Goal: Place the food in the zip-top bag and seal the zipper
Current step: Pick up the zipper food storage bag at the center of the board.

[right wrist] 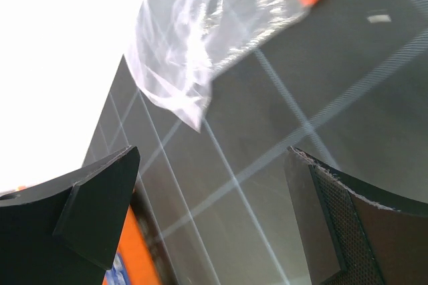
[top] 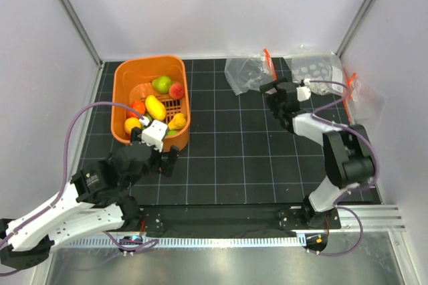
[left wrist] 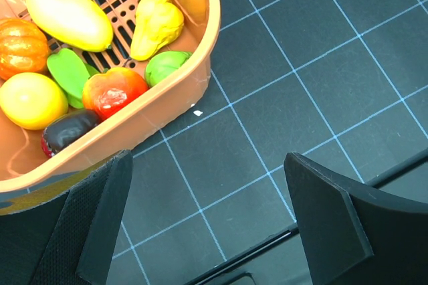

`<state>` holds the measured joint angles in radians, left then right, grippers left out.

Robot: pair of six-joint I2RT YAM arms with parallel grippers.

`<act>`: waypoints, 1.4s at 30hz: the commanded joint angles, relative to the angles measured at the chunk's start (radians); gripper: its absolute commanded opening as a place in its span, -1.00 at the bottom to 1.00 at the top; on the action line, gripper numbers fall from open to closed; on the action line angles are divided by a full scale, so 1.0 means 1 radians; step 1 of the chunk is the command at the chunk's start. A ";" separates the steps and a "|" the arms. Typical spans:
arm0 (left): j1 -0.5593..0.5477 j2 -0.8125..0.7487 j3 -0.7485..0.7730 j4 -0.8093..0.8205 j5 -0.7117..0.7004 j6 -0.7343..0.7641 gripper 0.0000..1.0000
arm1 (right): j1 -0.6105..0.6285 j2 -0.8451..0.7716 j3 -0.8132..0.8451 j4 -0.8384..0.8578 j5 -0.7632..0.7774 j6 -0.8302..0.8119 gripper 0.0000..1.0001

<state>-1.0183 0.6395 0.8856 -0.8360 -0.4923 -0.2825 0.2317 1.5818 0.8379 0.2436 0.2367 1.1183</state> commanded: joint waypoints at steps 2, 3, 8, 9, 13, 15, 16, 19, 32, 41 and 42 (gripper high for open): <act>0.006 0.003 -0.004 0.021 0.018 0.000 0.99 | 0.018 0.241 0.150 0.117 0.062 0.126 0.97; 0.006 0.005 -0.004 0.021 0.020 0.000 0.99 | 0.018 0.277 0.176 0.120 0.067 0.130 0.96; 0.006 0.002 -0.004 0.025 0.027 0.000 0.99 | 0.012 0.447 0.331 0.120 0.133 0.141 0.97; 0.006 0.000 -0.004 0.025 0.029 0.000 1.00 | 0.009 0.495 0.351 0.125 0.133 0.141 0.97; 0.006 0.002 -0.004 0.025 0.029 0.000 1.00 | 0.001 0.587 0.459 0.137 0.147 0.167 0.96; 0.006 0.000 -0.004 0.025 0.028 0.002 0.99 | -0.008 0.625 0.496 0.135 0.144 0.193 0.93; 0.006 0.002 -0.004 0.025 0.027 0.002 0.99 | -0.009 0.664 0.542 0.129 0.138 0.196 0.83; 0.006 0.002 -0.005 0.021 0.026 0.002 0.99 | -0.015 0.699 0.608 0.131 0.110 0.175 -0.02; 0.006 0.005 -0.004 0.018 0.015 -0.004 0.99 | 0.078 0.223 0.253 0.080 -0.037 -0.199 -0.98; 0.007 0.037 0.000 0.018 0.017 -0.001 0.99 | 0.323 -0.377 -0.170 -0.149 0.082 -0.357 -0.96; 0.007 0.040 0.001 0.017 0.018 -0.001 1.00 | 0.349 -0.440 -0.216 -0.174 0.081 -0.400 -0.96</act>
<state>-1.0157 0.6682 0.8841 -0.8360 -0.4706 -0.2825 0.5606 1.2724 0.7166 0.1967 0.2451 0.8436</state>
